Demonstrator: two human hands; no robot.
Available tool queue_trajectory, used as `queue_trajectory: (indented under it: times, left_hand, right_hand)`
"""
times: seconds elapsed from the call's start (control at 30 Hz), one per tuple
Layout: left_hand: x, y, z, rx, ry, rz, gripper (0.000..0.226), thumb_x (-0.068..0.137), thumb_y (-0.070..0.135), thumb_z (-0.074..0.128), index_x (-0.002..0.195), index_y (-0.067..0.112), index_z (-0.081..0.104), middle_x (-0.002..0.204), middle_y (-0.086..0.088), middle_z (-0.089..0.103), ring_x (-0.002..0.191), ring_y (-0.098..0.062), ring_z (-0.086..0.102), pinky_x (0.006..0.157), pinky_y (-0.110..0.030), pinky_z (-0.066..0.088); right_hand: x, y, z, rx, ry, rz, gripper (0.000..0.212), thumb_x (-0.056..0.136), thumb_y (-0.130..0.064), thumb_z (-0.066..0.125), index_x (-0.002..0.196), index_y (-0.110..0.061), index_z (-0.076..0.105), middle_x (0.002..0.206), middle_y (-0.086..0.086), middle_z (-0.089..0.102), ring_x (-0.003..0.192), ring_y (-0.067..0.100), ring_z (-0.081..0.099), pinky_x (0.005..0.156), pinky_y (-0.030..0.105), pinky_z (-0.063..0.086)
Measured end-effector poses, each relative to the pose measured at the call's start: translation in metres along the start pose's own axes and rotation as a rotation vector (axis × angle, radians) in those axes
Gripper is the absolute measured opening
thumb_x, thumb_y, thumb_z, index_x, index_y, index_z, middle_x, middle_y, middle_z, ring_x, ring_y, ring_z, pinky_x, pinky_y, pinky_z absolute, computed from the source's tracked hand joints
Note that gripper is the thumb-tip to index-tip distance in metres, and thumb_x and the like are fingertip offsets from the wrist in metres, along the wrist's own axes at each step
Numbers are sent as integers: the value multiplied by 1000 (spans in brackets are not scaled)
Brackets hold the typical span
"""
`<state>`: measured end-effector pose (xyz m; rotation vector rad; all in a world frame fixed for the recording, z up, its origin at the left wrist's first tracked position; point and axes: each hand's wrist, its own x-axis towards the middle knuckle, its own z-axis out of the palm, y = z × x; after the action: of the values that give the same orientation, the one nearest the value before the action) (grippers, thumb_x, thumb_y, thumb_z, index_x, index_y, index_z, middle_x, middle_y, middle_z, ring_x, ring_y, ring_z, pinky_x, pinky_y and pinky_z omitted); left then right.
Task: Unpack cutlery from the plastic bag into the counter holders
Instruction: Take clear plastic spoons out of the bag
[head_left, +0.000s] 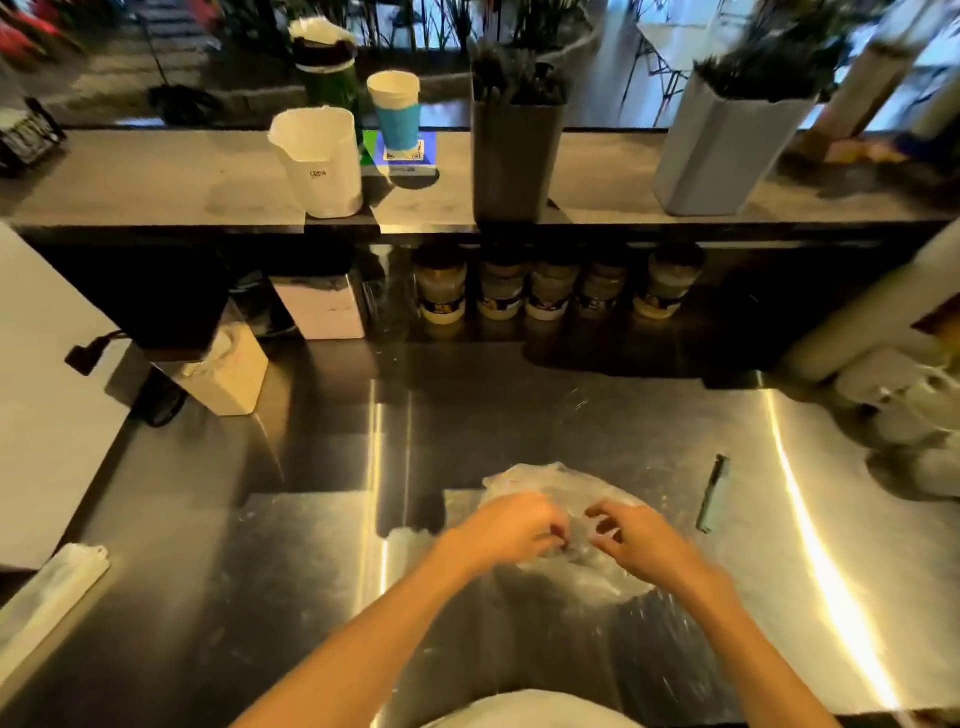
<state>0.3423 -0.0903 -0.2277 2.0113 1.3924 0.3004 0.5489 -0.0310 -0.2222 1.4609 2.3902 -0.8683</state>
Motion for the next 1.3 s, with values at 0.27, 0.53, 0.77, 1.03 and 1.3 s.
queue_trajectory:
  times: [0.27,0.53,0.77,1.03,1.3]
  left_hand:
    - [19,-6,30,418,-135,-349,58,101,20,44,157,22,27,147,-16,50,130,-38,51,110,-46,39]
    - [19,-2,13,354,-65,-546,74,100,13,47,160,18,5,141,-15,55,122,-37,58,108,-53,41]
    - [17,5,17,378,-107,-596,94,94,22,64,160,17,-3,134,-14,61,115,-30,63,96,-39,49]
    - [14,0,25,278,-93,-602,114,73,48,84,158,23,13,151,-7,46,136,-30,48,113,-41,41]
    - [8,0,17,182,-126,-637,115,73,50,83,159,18,14,142,-11,57,129,-29,54,103,-37,45]
  right_hand:
    - [-5,3,-11,-51,61,-6,91,87,-35,76,159,-16,24,161,5,34,147,23,35,120,31,27]
    - [39,10,-21,-103,119,-160,29,94,-6,61,109,-27,74,105,-4,74,93,11,67,83,32,56]
    - [62,-9,7,-213,-133,-129,47,95,-8,58,141,-20,55,137,13,55,124,33,55,102,41,48]
    - [72,8,50,-452,-211,-231,89,96,-37,63,162,-29,4,170,6,-4,156,34,-1,127,48,8]
    - [65,7,47,-374,-190,-282,57,101,-17,53,155,-13,34,162,9,28,149,33,27,121,44,27]
